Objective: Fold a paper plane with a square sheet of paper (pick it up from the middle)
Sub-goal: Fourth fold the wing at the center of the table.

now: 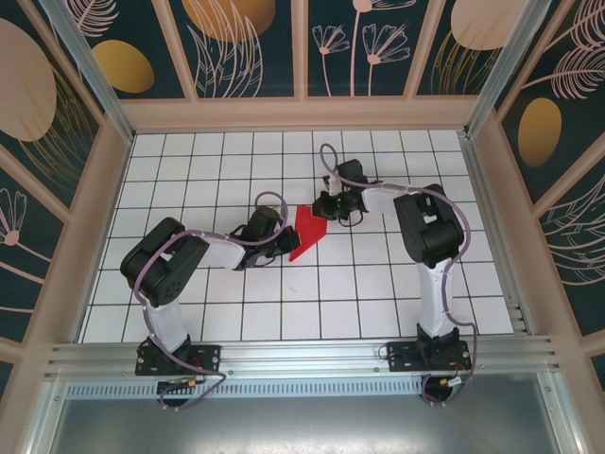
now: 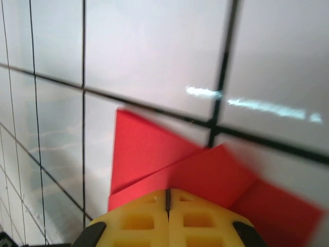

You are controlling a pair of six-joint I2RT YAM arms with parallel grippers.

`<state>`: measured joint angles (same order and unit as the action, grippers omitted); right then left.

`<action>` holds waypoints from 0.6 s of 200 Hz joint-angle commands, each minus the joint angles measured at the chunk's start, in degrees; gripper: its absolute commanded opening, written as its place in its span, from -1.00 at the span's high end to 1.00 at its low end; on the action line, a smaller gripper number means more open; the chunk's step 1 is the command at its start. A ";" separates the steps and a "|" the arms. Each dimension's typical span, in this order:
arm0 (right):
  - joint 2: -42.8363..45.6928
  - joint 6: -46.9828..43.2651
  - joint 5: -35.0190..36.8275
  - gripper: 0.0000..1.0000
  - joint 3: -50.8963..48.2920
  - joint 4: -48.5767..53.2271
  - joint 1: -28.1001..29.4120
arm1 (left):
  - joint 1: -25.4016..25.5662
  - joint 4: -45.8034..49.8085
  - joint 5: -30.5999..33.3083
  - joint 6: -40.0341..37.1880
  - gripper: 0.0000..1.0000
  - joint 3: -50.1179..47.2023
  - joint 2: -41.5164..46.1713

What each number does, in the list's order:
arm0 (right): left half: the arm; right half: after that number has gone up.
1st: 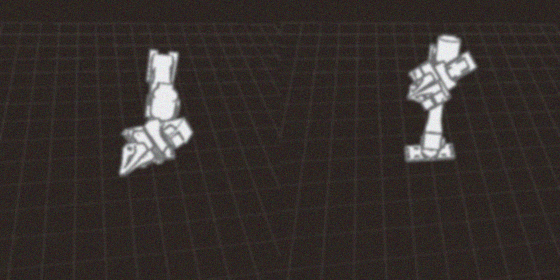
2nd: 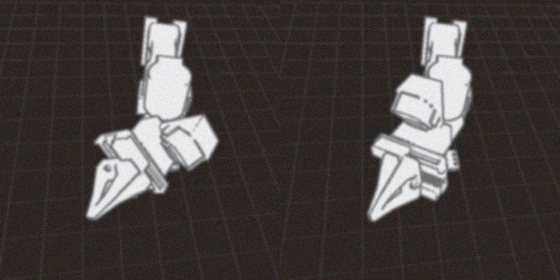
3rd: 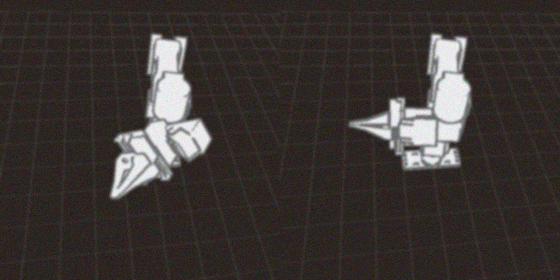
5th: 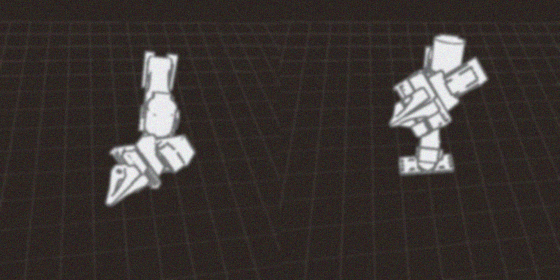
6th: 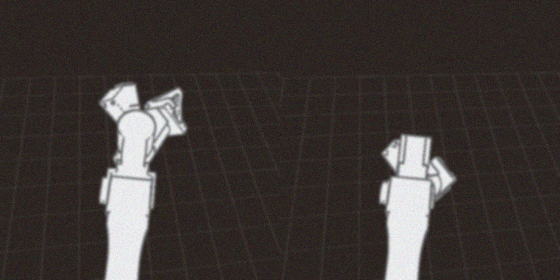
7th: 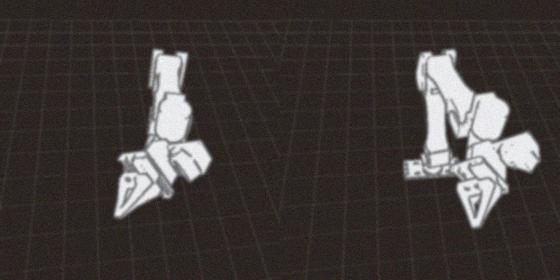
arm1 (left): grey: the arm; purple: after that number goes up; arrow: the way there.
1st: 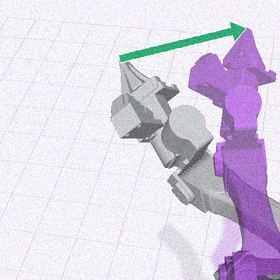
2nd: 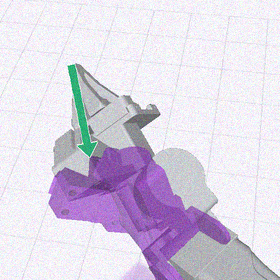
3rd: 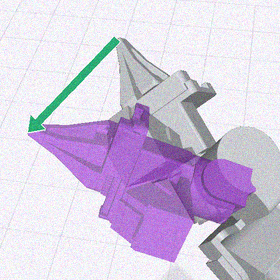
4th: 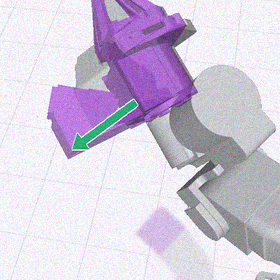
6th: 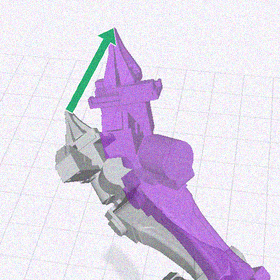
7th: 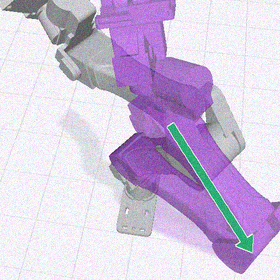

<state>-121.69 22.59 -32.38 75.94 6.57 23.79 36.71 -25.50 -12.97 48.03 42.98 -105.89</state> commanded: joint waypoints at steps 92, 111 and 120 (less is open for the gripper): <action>7.26 0.02 11.87 0.97 3.82 1.81 -3.10 | -0.06 8.79 3.83 -1.10 1.00 -2.71 -2.99; 10.05 2.32 10.60 0.97 -1.15 -0.15 -0.39 | -0.02 8.69 3.99 -1.04 1.00 -2.64 -2.73; 10.49 3.78 9.45 0.97 -2.89 -0.92 0.89 | -0.03 8.68 4.09 -1.10 1.00 -2.60 -2.60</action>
<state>-115.07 23.07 -21.06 77.38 7.70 21.06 36.75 -25.98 -12.82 48.05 42.76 -105.86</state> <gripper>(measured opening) 0.070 0.070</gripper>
